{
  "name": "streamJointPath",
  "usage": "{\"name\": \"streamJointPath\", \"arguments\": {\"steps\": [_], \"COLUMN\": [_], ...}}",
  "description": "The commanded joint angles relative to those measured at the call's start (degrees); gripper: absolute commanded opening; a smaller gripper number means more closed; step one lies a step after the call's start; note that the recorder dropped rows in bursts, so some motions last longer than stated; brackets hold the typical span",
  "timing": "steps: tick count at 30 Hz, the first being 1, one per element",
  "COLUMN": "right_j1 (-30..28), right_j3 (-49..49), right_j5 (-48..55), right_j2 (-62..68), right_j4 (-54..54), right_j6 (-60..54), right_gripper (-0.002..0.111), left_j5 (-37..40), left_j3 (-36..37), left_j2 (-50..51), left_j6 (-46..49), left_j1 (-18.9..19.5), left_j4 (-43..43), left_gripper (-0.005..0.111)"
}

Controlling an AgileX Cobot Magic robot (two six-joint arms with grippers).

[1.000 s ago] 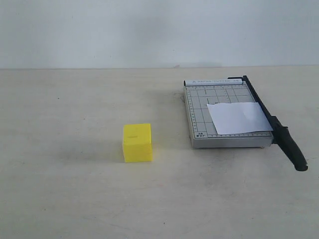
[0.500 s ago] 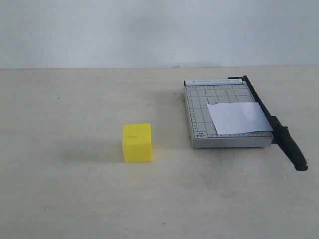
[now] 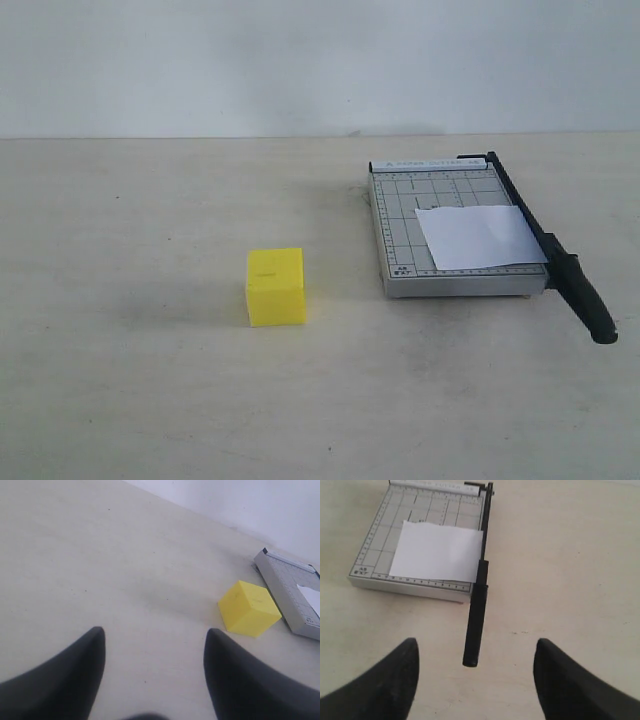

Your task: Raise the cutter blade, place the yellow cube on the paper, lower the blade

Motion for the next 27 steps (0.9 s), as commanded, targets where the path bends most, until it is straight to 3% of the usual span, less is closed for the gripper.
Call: {"name": "streamJointPath", "arguments": {"steps": [1,6,15,18,27], "right_j1": [0.0,0.0,0.0,0.0,0.0], "right_j3": [-6.3,-10.6,-10.6,-10.6,-10.6], "right_j5": [0.9,1.9,-1.5,-3.0,-6.2], "right_j2": [14.3,26.9,33.9,34.2,43.8], "right_j4": [3.2,13.4,3.3,2.9,1.7], "right_j6": [-5.2,-16.4,-13.8,-13.3,-10.4], "right_gripper": [0.064,0.064,0.064,0.075,0.075], "left_j5": [-0.1,-0.1,-0.1,-0.1,-0.2], "left_j3": [0.2,0.2,0.2,0.2,0.2], "left_j2": [-0.1,-0.1,-0.1,-0.1,-0.1], "left_j6": [-0.2,-0.2,-0.2,-0.2,-0.2], "left_j1": [-0.3,-0.3,-0.3,-0.3,-0.3], "left_j4": [-0.2,-0.2,-0.2,-0.2,-0.2], "left_gripper": [0.056,0.056,0.056,0.056,0.056]}}
